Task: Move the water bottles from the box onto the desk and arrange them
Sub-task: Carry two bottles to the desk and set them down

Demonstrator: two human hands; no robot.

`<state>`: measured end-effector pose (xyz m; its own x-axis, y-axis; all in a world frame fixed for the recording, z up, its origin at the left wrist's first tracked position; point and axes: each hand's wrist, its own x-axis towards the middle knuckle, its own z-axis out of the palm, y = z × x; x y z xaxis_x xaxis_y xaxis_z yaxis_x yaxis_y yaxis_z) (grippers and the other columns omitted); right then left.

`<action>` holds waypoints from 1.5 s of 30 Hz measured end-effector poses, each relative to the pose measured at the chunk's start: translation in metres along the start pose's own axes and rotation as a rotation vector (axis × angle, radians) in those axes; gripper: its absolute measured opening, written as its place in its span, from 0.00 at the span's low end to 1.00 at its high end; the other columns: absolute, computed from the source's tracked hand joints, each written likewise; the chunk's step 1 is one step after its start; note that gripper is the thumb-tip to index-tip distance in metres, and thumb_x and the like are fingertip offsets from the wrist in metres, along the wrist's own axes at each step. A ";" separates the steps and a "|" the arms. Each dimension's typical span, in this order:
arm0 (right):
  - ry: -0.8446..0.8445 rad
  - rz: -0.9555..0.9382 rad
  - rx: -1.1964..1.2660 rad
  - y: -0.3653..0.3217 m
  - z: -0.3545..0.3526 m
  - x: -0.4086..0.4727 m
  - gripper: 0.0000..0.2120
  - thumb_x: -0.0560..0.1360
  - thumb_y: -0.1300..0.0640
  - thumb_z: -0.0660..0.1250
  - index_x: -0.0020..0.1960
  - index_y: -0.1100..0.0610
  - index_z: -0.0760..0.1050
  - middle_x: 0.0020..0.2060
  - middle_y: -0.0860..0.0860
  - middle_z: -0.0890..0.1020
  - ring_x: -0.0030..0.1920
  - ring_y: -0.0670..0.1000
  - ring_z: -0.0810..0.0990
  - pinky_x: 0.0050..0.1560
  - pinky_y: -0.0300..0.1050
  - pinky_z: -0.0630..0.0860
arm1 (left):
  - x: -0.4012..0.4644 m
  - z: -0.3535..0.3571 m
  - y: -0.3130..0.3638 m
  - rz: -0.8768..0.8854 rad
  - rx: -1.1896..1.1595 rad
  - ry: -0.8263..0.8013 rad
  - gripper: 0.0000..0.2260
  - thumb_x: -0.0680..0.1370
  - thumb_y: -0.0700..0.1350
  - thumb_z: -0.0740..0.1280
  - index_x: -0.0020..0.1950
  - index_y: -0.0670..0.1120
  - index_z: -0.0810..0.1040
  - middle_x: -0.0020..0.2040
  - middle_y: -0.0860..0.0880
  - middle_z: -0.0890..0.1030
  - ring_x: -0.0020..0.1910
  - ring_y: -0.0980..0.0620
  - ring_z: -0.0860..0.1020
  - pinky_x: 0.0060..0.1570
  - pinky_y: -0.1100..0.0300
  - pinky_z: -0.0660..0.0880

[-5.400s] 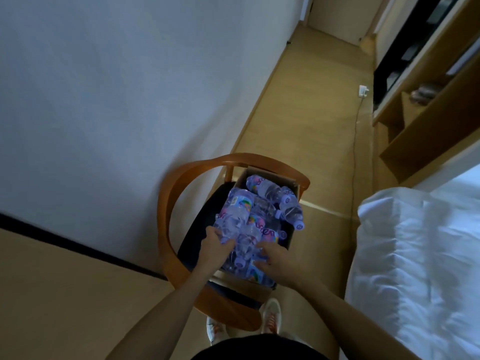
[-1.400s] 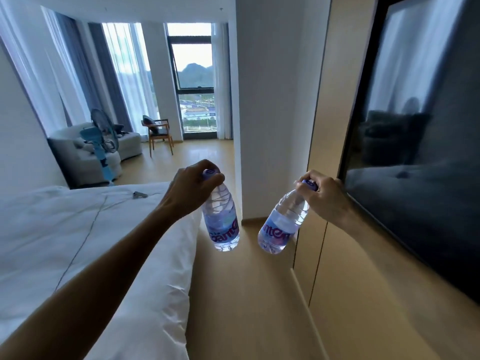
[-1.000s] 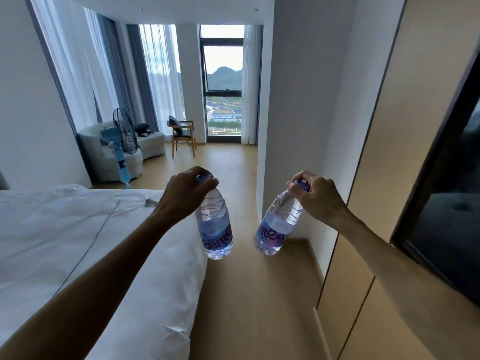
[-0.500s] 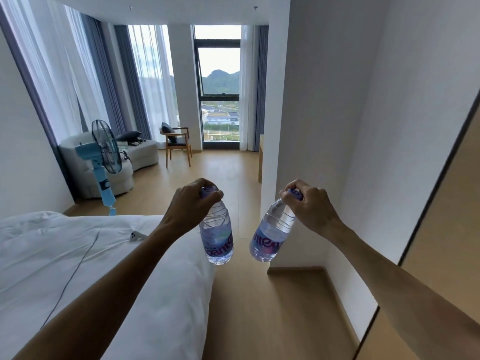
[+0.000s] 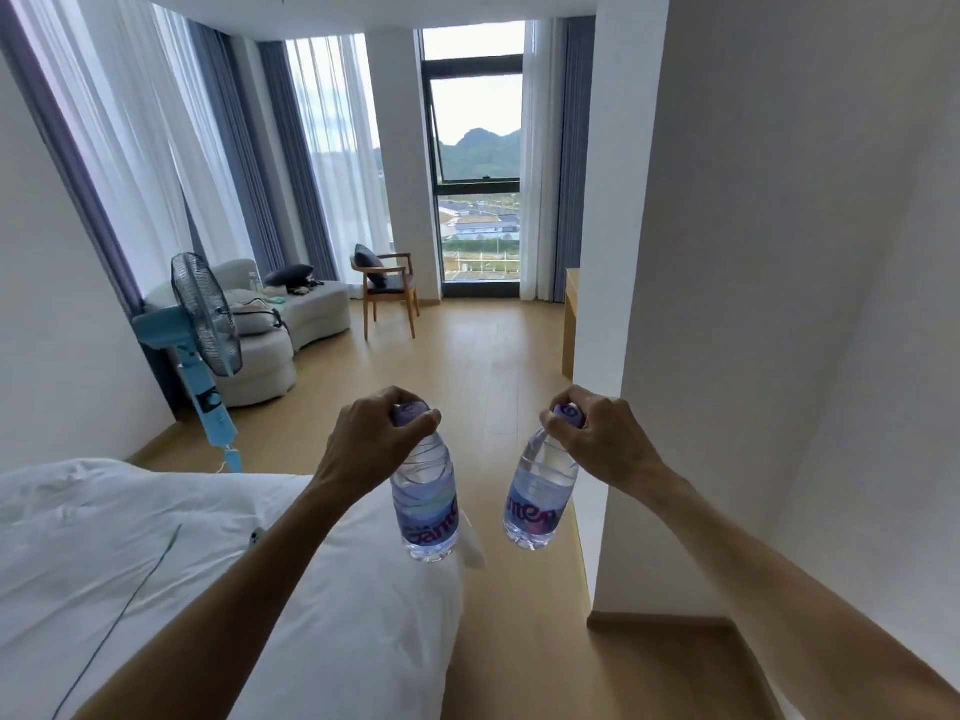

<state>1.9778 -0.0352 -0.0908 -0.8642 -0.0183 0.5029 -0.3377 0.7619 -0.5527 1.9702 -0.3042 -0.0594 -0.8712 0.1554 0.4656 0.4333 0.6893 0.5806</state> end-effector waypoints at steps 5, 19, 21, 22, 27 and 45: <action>0.007 -0.005 0.014 0.044 0.034 0.092 0.08 0.78 0.51 0.67 0.50 0.56 0.77 0.40 0.46 0.78 0.37 0.46 0.77 0.31 0.23 0.69 | 0.083 0.027 -0.034 -0.033 -0.030 0.011 0.14 0.76 0.48 0.72 0.55 0.41 0.80 0.43 0.49 0.81 0.36 0.59 0.78 0.31 0.77 0.72; -0.005 -0.001 0.001 0.172 0.157 0.361 0.09 0.78 0.52 0.68 0.51 0.58 0.79 0.40 0.46 0.79 0.40 0.49 0.80 0.36 0.30 0.74 | 0.360 0.128 -0.168 -0.058 -0.074 -0.046 0.14 0.76 0.52 0.71 0.54 0.44 0.80 0.41 0.50 0.83 0.36 0.55 0.81 0.32 0.69 0.74; 0.027 0.014 0.001 0.189 0.169 0.399 0.10 0.78 0.51 0.68 0.51 0.58 0.79 0.41 0.47 0.79 0.40 0.50 0.80 0.38 0.35 0.78 | 0.405 0.141 -0.183 -0.055 -0.075 -0.053 0.14 0.76 0.54 0.71 0.53 0.45 0.80 0.41 0.50 0.83 0.36 0.55 0.81 0.34 0.66 0.76; 0.040 0.022 -0.001 0.198 0.175 0.416 0.10 0.78 0.51 0.68 0.51 0.58 0.79 0.41 0.47 0.79 0.40 0.50 0.80 0.39 0.39 0.80 | 0.426 0.147 -0.189 -0.056 -0.073 -0.056 0.14 0.76 0.54 0.71 0.53 0.45 0.80 0.41 0.50 0.83 0.37 0.54 0.81 0.35 0.63 0.77; 0.069 0.087 0.002 0.250 0.197 0.507 0.10 0.78 0.49 0.66 0.51 0.56 0.78 0.40 0.46 0.78 0.38 0.49 0.79 0.36 0.38 0.79 | 0.531 0.192 -0.220 -0.057 -0.094 -0.044 0.14 0.76 0.53 0.70 0.53 0.43 0.80 0.43 0.47 0.83 0.40 0.49 0.82 0.38 0.58 0.79; -0.034 0.039 0.047 0.440 0.284 0.849 0.08 0.78 0.49 0.66 0.47 0.54 0.75 0.35 0.46 0.78 0.33 0.43 0.77 0.28 0.30 0.72 | 0.860 0.335 -0.320 -0.127 -0.151 0.037 0.09 0.79 0.49 0.68 0.52 0.44 0.78 0.42 0.49 0.80 0.39 0.55 0.77 0.31 0.74 0.70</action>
<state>0.9893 0.1008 -0.0962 -0.8888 -0.0120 0.4581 -0.3202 0.7314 -0.6021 1.0050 -0.1539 -0.0683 -0.9132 0.0464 0.4049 0.3528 0.5870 0.7286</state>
